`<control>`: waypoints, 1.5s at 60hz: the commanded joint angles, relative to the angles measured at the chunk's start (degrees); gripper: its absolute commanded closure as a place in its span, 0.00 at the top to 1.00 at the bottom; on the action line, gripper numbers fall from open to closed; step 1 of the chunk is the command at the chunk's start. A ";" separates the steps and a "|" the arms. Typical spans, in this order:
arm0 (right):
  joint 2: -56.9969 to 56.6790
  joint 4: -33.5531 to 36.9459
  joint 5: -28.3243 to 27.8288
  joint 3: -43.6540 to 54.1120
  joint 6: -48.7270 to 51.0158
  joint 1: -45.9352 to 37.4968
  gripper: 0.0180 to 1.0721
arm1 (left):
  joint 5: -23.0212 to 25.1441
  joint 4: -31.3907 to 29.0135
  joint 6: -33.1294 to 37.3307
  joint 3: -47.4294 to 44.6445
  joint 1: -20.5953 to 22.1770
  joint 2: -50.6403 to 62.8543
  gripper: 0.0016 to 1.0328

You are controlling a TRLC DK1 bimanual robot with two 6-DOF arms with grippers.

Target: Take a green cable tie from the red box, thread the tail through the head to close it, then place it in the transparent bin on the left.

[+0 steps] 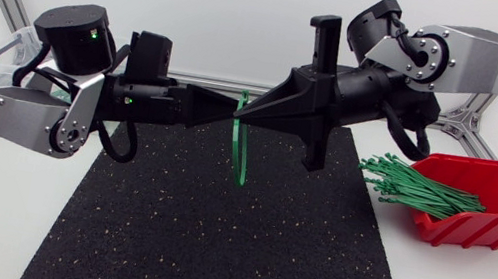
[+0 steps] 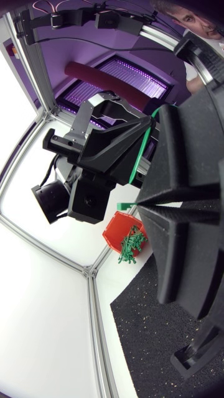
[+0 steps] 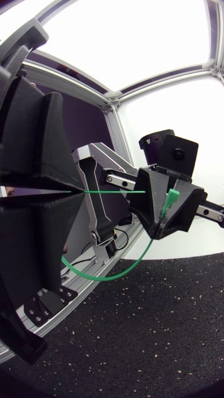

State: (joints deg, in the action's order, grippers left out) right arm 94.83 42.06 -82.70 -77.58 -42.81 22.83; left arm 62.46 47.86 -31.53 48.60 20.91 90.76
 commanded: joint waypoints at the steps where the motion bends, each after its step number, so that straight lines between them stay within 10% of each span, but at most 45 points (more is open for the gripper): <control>1: -0.43 0.83 -0.62 -1.08 1.06 0.29 0.06 | -0.32 0.48 -1.34 -0.52 0.80 -1.38 0.03; 90: 1.85 3.64 -2.73 -0.64 2.47 -1.91 0.06 | -0.32 0.48 -1.96 -3.69 1.51 -1.20 0.03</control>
State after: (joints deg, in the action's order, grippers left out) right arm 95.70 45.21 -84.71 -77.58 -41.23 21.26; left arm 62.41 47.86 -31.94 46.02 21.91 89.03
